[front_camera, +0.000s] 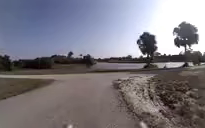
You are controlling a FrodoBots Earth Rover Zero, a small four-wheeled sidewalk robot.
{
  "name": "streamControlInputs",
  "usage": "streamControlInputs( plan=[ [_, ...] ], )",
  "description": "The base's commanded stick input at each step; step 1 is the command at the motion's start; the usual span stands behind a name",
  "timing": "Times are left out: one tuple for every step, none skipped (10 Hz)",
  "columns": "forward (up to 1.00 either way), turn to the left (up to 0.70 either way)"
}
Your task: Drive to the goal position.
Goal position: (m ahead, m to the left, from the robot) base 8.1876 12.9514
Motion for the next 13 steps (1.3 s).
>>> streamControlInputs(
  plan=[
    [1.0, 0.02],
    [1.0, 0.13],
    [1.0, 0.4],
    [1.0, 0.4],
    [1.0, 0.4],
    [1.0, 0.4],
    [1.0, 0.4],
    [1.0, 0.4],
    [1.0, 0.4],
    [1.0, 0.4],
    [1.0, 0.4],
    [1.0, 0.35],
    [1.0, 0.07]
  ],
)
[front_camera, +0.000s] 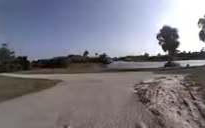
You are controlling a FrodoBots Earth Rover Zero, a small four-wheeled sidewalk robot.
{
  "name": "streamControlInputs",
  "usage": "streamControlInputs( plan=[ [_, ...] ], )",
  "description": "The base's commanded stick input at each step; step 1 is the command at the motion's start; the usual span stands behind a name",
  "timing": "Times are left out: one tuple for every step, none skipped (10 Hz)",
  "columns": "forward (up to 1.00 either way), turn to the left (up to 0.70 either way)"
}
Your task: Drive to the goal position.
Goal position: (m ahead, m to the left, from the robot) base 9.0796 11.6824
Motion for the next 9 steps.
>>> streamControlInputs(
  plan=[
    [1.0, 0.03],
    [1.0, 0.03],
    [1.0, 0.03],
    [1.0, 0.03],
    [1.0, 0.03],
    [1.0, 0.03],
    [1.0, 0.02],
    [1.0, 0.02],
    [1.0, 0.03]
  ],
)
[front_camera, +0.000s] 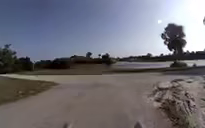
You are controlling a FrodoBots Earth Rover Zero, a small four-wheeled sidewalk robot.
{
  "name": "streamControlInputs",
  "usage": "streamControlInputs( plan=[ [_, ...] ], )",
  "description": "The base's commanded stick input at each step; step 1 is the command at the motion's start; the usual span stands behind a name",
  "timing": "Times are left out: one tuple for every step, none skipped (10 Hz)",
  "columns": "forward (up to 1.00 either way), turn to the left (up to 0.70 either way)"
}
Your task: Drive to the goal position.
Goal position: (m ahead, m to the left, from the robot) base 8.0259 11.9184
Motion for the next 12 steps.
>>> streamControlInputs(
  plan=[
    [1.0, 0.02],
    [1.0, 0.03],
    [1.0, 0.03],
    [1.0, 0.02],
    [1.0, 0.03],
    [1.0, 0.03],
    [1.0, 0.04],
    [1.0, 0.17],
    [1.0, 0.37],
    [1.0, 0.4],
    [1.0, 0.4],
    [1.0, 0.4]
  ],
)
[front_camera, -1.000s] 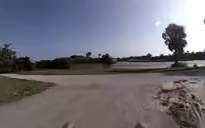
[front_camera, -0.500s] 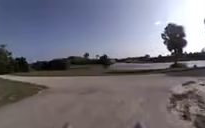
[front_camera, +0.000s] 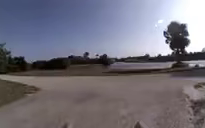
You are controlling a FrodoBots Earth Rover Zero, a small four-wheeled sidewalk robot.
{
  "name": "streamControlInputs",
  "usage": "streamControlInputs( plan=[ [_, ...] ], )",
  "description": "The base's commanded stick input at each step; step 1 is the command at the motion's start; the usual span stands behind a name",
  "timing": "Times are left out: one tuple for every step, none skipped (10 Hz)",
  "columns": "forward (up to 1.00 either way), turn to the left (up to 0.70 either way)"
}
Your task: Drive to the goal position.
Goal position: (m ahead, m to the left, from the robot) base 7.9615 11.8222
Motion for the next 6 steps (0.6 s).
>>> streamControlInputs(
  plan=[
    [1.0, 0.4],
    [1.0, 0.4],
    [1.0, 0.4],
    [1.0, 0.4],
    [1.0, 0.4],
    [1.0, 0.4]
  ],
)
